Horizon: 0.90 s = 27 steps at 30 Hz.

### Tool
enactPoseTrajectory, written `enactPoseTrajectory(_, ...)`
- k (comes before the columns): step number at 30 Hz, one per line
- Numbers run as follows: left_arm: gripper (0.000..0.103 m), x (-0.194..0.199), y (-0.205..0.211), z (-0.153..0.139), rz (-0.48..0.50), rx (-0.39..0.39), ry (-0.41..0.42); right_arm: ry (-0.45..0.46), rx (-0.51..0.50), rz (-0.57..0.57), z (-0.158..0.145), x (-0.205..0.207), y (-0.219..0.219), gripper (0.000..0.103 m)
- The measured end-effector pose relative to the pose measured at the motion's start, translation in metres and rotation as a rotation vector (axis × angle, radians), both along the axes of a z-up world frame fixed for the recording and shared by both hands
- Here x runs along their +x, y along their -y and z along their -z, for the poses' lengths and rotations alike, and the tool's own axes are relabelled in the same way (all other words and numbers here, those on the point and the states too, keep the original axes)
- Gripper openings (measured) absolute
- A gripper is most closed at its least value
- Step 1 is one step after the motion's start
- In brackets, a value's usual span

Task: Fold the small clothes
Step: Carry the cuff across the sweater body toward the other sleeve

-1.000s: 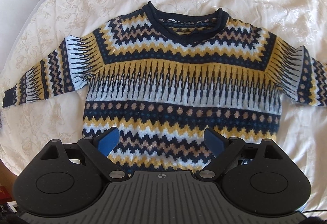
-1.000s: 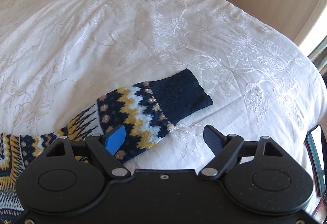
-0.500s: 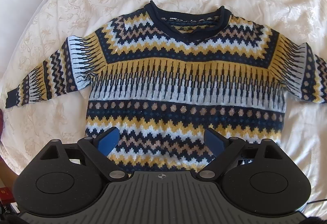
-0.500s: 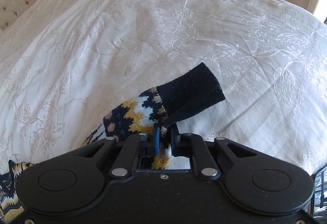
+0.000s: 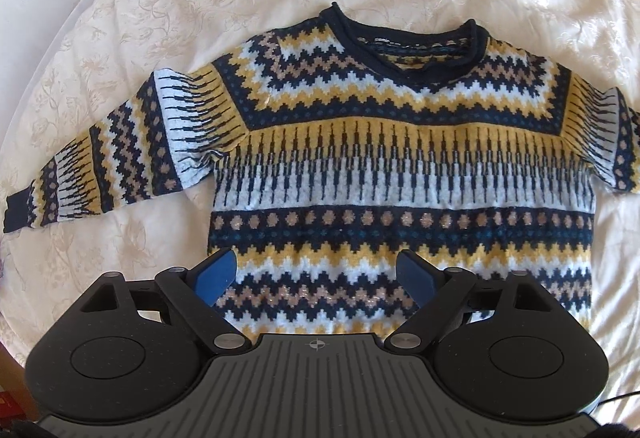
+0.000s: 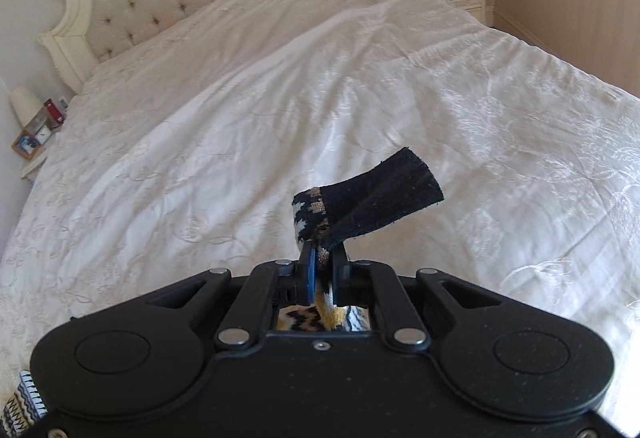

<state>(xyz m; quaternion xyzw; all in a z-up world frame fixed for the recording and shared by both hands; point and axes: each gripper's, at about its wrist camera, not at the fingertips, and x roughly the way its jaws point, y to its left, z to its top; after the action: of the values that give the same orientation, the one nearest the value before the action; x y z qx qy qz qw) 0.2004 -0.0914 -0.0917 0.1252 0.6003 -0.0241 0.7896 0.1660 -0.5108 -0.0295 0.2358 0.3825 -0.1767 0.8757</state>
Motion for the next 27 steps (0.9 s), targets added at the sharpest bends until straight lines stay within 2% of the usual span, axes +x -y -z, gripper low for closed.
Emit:
enactPoseTrajectory(5,0.084,0.007,-0.042,-0.002,-0.002,-0.021,0.004,0.041,0.013,-0.142,-0.009,0.030,-0.086,0.013)
enactPoseTrajectory(10,0.084,0.015,-0.084,-0.003,-0.016,-0.031,0.008,0.045,0.002,-0.289,0.002,0.059,-0.176,0.013)
enactPoseTrajectory(19,0.084,0.026,-0.138,0.001,-0.058,-0.049,0.019,-0.007,0.025,-0.482,0.062,0.082,-0.319,0.013)
enactPoseTrajectory(26,0.084,0.032,-0.157,0.005,-0.086,-0.108,0.021,-0.080,0.029,-0.582,0.105,0.076,-0.378,0.014)
enactPoseTrajectory(27,0.084,0.033,-0.157,0.006,-0.089,-0.119,0.022,-0.077,0.031,-0.615,0.106,0.070,-0.388,0.019)
